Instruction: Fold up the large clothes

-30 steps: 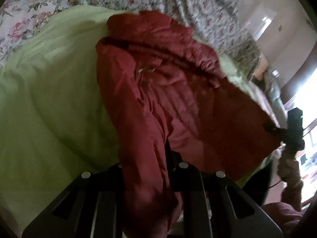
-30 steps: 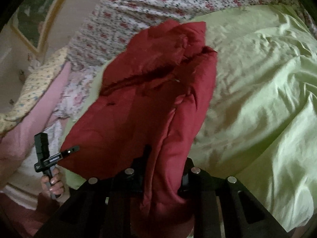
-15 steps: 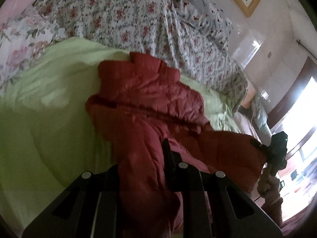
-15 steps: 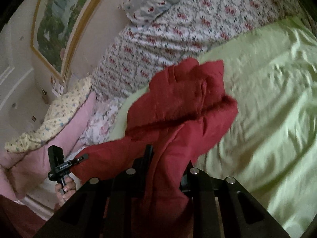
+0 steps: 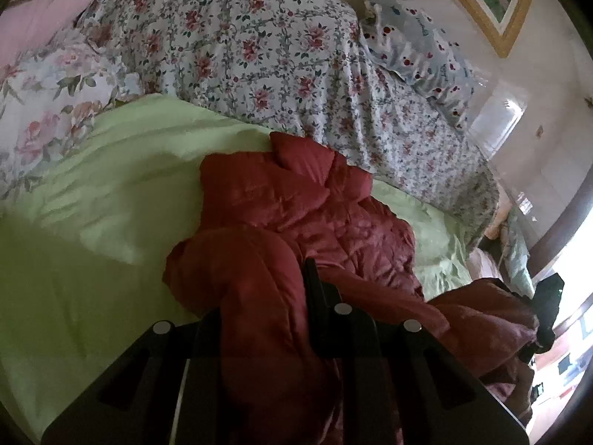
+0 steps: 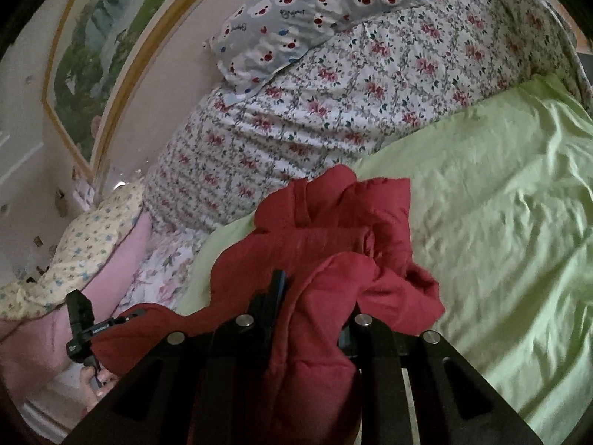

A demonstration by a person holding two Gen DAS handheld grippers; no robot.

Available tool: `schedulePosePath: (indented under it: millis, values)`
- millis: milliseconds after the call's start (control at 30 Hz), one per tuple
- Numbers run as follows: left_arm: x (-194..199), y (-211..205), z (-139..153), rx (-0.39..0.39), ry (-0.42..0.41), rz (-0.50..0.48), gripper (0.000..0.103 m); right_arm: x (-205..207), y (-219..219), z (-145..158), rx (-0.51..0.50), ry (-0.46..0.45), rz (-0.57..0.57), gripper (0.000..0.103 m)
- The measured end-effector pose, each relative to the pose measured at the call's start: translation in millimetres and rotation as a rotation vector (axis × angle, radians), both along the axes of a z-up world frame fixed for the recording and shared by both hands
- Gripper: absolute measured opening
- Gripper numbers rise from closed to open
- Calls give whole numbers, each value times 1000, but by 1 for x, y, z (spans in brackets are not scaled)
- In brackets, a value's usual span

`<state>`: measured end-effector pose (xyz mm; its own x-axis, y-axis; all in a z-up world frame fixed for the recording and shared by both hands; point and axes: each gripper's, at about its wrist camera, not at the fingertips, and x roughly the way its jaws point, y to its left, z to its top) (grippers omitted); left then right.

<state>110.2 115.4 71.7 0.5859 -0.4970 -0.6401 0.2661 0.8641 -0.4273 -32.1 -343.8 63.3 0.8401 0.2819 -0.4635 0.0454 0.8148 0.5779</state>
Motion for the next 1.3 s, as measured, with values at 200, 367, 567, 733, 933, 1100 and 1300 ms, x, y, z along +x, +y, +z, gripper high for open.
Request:
schedulePosePath:
  millis: [200, 367, 567, 733, 933, 1100, 1300]
  values:
    - [28, -10, -1, 7, 21, 25, 15, 31, -4, 4, -27, 6, -27, 19]
    - [56, -18, -5, 22, 37, 49, 15, 55, -9, 3, -47, 19, -57, 19]
    - [84, -28, -15, 58, 56, 71, 16, 82, -16, -4, -65, 39, -88, 19]
    - [104, -37, -25, 83, 72, 88, 17, 103, -22, -15, -64, 52, -111, 20]
    - [133, -48, -43, 123, 107, 106, 18, 128, -29, -31, -55, 73, -128, 20]
    - [156, -54, -58, 134, 136, 112, 19, 151, -32, -45, -55, 103, -142, 20]
    - [184, -59, -74, 124, 174, 122, 19, 174, -41, -62, -31, 122, -162, 21]
